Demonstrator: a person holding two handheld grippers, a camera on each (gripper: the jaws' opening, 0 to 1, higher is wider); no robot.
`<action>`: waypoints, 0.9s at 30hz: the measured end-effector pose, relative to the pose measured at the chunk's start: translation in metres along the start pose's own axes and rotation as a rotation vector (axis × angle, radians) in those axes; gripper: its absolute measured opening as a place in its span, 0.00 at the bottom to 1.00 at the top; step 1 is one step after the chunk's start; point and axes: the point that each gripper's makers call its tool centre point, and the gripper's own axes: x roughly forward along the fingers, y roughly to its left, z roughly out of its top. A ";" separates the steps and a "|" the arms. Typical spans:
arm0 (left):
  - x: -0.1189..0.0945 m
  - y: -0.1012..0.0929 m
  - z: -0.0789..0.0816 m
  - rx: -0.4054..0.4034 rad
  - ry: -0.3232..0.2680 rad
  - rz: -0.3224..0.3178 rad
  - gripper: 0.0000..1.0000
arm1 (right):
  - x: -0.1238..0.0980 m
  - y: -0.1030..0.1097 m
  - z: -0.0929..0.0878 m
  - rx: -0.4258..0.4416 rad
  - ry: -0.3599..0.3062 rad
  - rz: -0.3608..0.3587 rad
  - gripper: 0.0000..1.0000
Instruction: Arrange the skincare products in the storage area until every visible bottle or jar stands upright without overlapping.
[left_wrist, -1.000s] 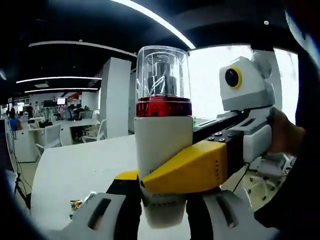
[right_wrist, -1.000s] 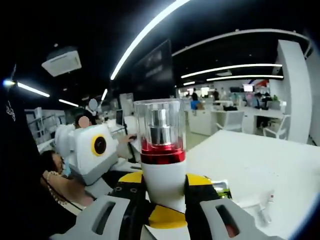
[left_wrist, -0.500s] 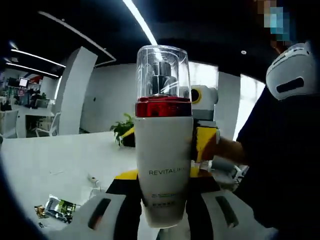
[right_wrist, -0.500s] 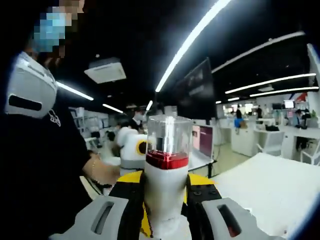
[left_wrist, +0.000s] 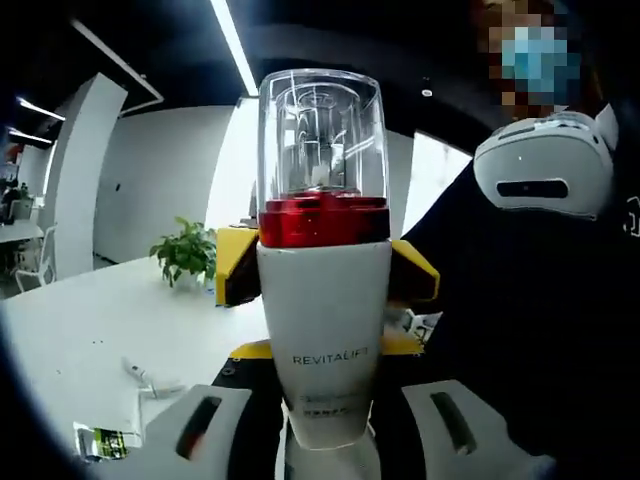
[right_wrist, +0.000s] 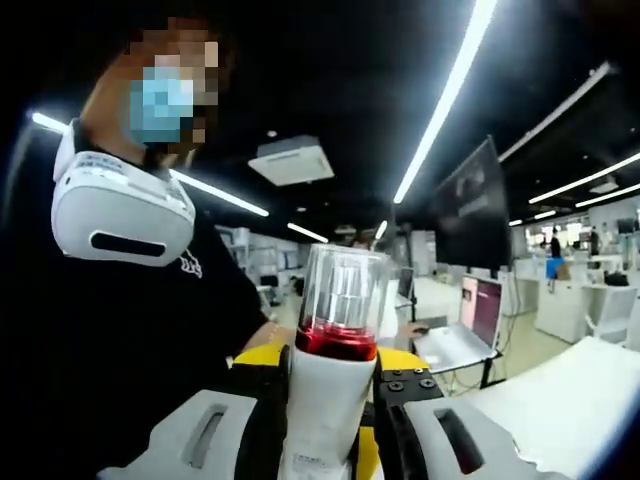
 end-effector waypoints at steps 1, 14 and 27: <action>0.001 0.000 0.001 0.000 -0.011 0.004 0.30 | -0.001 -0.001 0.001 0.003 -0.009 -0.013 0.25; -0.006 0.012 0.012 -0.003 -0.062 0.048 0.29 | -0.008 -0.017 0.009 0.050 -0.118 -0.134 0.22; -0.016 0.048 0.021 0.092 -0.049 0.228 0.32 | -0.012 -0.041 0.015 -0.063 -0.065 -0.370 0.21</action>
